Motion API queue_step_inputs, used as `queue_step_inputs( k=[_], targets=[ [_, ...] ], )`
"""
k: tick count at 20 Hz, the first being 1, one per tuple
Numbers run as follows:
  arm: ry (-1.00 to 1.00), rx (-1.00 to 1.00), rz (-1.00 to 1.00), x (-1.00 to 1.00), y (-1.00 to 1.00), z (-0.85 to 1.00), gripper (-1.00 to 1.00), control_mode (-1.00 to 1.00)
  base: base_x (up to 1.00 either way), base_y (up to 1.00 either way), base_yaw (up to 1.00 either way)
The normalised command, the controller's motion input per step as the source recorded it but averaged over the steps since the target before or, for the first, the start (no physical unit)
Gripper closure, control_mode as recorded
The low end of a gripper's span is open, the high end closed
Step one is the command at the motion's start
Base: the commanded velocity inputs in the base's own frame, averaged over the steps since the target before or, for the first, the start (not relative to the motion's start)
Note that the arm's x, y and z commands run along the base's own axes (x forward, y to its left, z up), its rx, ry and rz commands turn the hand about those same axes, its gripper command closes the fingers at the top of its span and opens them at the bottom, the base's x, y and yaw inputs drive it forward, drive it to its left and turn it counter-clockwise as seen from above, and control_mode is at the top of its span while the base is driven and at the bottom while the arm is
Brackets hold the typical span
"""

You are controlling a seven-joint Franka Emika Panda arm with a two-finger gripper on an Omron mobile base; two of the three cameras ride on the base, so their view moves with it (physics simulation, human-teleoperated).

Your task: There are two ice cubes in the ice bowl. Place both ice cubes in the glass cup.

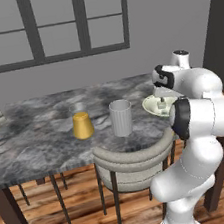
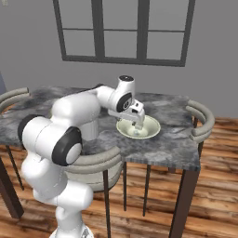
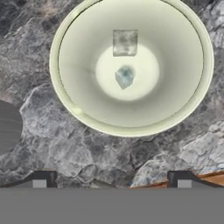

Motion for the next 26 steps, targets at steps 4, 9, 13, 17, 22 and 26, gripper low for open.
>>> queue_step_inputs(
  k=[4, 9, 13, 17, 22, 26],
  targets=[
    [-0.01, 0.00, 0.00, 0.34, -0.09, -0.29, -1.00, -1.00, 0.00, 0.00, 0.00],
    [-0.05, 0.00, 0.00, 0.16, -0.04, -0.16, -1.00, -1.00, 0.00, 0.00, 0.00],
    [-0.05, 0.00, 0.00, 0.21, -0.02, -0.26, -1.00, -1.00, 0.00, 0.00, 0.00],
    [-0.03, 0.00, 0.00, 0.25, -0.09, -0.34, -1.00, -1.00, 0.00, 0.00, 0.00],
    [-0.02, 0.00, 0.00, 0.29, -0.13, -0.30, -1.00, -1.00, 0.00, 0.00, 0.00],
    [0.00, 0.00, 0.00, 0.31, -0.12, -0.21, -1.00, -1.00, 0.00, 0.00, 0.00]
  ],
)
